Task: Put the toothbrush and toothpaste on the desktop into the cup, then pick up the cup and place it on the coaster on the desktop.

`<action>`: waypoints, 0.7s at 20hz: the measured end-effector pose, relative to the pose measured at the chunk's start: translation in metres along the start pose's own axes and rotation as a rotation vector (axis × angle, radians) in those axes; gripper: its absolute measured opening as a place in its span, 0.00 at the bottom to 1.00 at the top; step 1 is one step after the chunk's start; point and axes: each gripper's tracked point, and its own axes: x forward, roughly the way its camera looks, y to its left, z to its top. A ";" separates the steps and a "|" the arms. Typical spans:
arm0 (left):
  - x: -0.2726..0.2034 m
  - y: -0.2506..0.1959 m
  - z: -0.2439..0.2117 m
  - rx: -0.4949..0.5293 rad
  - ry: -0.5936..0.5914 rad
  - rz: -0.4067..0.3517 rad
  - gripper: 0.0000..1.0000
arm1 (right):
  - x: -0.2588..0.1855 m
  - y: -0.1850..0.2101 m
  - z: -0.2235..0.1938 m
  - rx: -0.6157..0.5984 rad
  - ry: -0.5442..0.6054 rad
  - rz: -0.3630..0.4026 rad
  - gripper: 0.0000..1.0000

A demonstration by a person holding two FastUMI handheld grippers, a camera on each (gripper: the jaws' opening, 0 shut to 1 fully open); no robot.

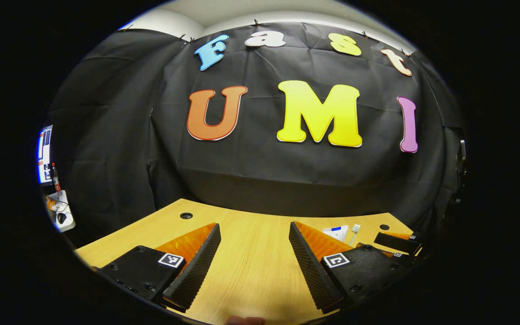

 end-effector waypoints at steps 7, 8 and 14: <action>-0.009 -0.023 0.012 0.000 -0.006 -0.043 0.96 | -0.058 -0.055 0.023 0.006 -0.001 -0.145 0.88; -0.009 -0.026 0.010 0.000 0.005 -0.048 0.96 | -0.070 -0.066 0.027 0.007 0.003 -0.169 0.88; -0.010 -0.068 0.000 -0.025 0.131 -0.125 0.96 | -0.145 -0.128 0.034 -0.009 0.070 -0.291 0.92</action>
